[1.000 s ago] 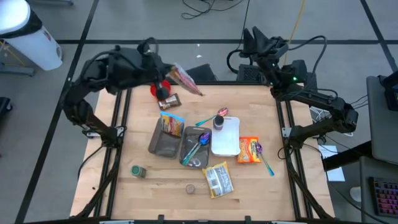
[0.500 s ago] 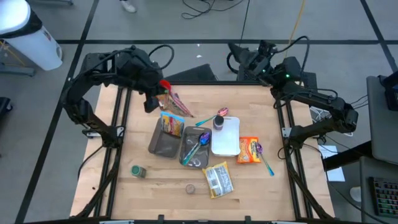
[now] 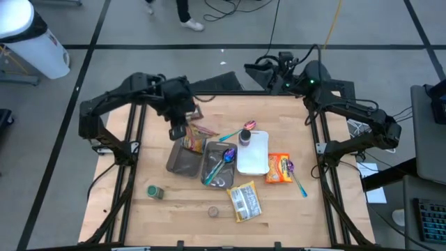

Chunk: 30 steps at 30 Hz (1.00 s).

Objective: Pick & Place Food Item
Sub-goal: Put the green pack into the left gray bin

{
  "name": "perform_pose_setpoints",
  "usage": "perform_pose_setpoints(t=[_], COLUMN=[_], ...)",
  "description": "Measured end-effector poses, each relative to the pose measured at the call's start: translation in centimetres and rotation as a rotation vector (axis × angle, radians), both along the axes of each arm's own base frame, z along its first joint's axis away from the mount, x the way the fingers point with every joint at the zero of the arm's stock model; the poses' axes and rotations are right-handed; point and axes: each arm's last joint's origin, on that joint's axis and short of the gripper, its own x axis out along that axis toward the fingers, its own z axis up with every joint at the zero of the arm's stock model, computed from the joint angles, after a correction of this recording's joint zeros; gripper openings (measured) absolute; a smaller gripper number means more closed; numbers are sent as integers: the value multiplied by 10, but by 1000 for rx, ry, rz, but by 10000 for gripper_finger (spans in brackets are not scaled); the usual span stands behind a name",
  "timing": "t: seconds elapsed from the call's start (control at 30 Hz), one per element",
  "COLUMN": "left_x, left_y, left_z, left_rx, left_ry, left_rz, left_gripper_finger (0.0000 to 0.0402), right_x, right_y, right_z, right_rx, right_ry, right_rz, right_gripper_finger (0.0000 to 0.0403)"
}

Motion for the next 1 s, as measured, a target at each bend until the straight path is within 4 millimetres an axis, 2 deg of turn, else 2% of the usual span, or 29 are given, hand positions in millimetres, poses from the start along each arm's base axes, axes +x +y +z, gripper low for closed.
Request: perform_pose_setpoints(t=[0.17,0.3,0.7,0.87,1.0], left_x=[-1,-4,-6,-7,-7], left_y=[-5,-7,2,3,2], left_z=[-18,-25,-64,-72,-71], left_rx=[-66,-123,-209,-215,-261], left_ry=[64,78,205,230,210], left_rz=[-13,-41,-45,-65,-92], left_gripper_finger=[0,0,0,0,0], right_x=[0,-1,0,4,11], right_y=[-6,-7,-6,-2,12], right_z=[-8,-10,-10,-25,-39], right_rx=[21,29,20,-11,-115], right_ry=[83,106,118,264,399], right_rz=[35,43,78,126,191], right_gripper_finger=[196,196,196,196,196])
